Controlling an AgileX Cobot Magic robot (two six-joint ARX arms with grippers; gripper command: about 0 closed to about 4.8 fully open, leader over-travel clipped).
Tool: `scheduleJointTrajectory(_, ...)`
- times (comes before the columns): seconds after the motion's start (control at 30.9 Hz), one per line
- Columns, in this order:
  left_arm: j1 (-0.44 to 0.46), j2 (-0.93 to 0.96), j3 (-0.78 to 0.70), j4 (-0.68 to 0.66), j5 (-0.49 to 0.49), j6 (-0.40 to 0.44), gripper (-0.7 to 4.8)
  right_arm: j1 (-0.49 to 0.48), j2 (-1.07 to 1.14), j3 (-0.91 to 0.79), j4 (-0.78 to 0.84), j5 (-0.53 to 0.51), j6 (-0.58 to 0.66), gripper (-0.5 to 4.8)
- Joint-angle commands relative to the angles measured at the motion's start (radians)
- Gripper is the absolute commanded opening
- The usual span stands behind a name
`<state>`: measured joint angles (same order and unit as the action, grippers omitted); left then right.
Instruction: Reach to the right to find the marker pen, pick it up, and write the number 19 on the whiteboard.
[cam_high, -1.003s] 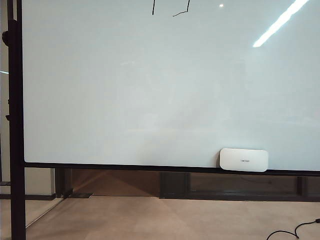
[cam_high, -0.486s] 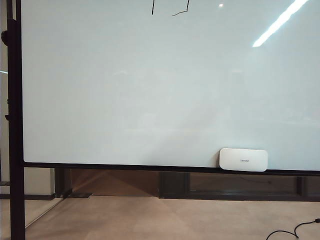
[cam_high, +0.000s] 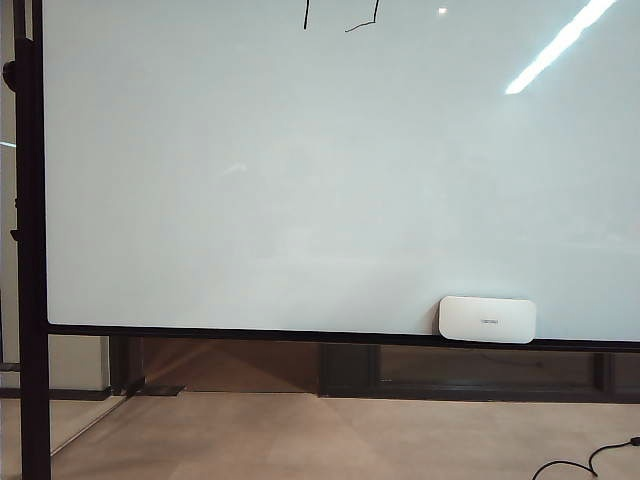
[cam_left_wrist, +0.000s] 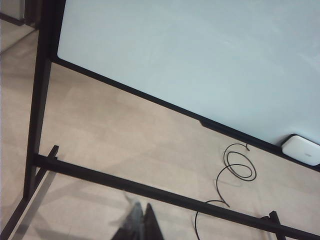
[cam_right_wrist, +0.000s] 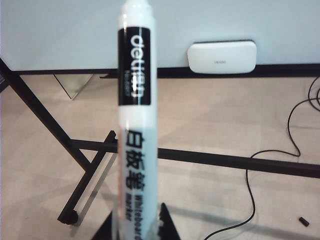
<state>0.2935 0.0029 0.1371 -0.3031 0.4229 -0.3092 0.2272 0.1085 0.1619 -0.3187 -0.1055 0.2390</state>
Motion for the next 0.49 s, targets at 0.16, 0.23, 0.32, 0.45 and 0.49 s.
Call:
scheduleJointTrajectory(0.16, -0.001, 0.000, -0.025, 0.020, -0.044, -0.005, -0.04, 0.000, 0.000, -0.043, 0.026, 0.055, 0.023, -0.02)
scheduleJointTrajectory(0.23, -0.001, 0.000, -0.025, 0.020, -0.042, -0.005, -0.04, 0.000, 0.000, -0.052, 0.024, 0.062, 0.031, -0.01)
scheduleJointTrajectory(0.32, -0.001, 0.000, -0.025, 0.020, -0.041, -0.005, -0.04, 0.000, 0.000, -0.053, 0.025, 0.046, 0.057, -0.01)
scheduleJointTrajectory(0.45, -0.001, 0.000, -0.025, 0.020, -0.041, -0.005, -0.04, 0.000, -0.001, -0.053, 0.033, 0.036, 0.056, -0.01)
scheduleJointTrajectory(0.49, -0.001, 0.000, -0.025, 0.020, -0.041, -0.005, -0.04, 0.000, -0.001, -0.053, 0.032, 0.038, 0.057, -0.01)
